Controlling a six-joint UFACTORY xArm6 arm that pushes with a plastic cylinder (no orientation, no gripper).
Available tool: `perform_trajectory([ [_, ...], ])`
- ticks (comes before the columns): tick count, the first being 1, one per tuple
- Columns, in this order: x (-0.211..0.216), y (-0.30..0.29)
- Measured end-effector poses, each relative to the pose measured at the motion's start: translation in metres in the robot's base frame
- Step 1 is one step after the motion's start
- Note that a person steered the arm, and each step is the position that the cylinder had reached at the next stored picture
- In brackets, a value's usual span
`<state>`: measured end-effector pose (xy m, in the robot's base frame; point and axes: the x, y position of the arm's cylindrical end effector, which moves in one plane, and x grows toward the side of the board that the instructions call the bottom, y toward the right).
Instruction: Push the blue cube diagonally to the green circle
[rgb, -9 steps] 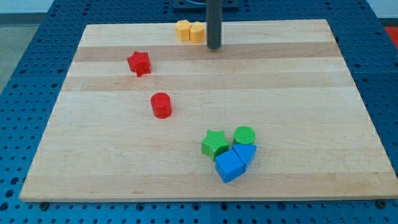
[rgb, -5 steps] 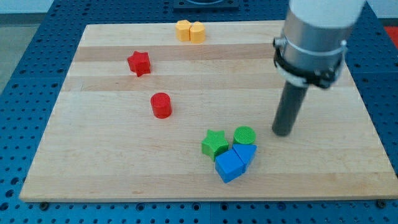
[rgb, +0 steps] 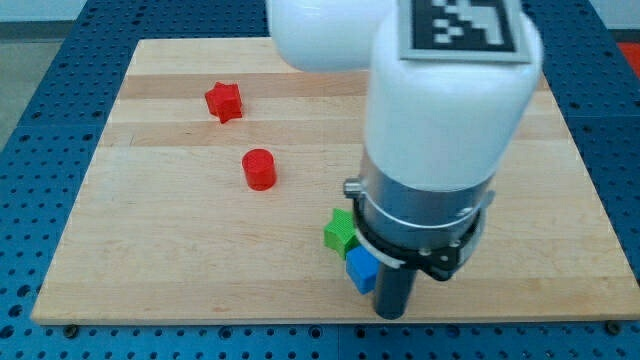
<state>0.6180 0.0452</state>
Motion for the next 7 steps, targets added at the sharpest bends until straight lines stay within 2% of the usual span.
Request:
perform_trajectory([
  [4, -0.038, -0.029],
  [7, -0.090, -0.029],
])
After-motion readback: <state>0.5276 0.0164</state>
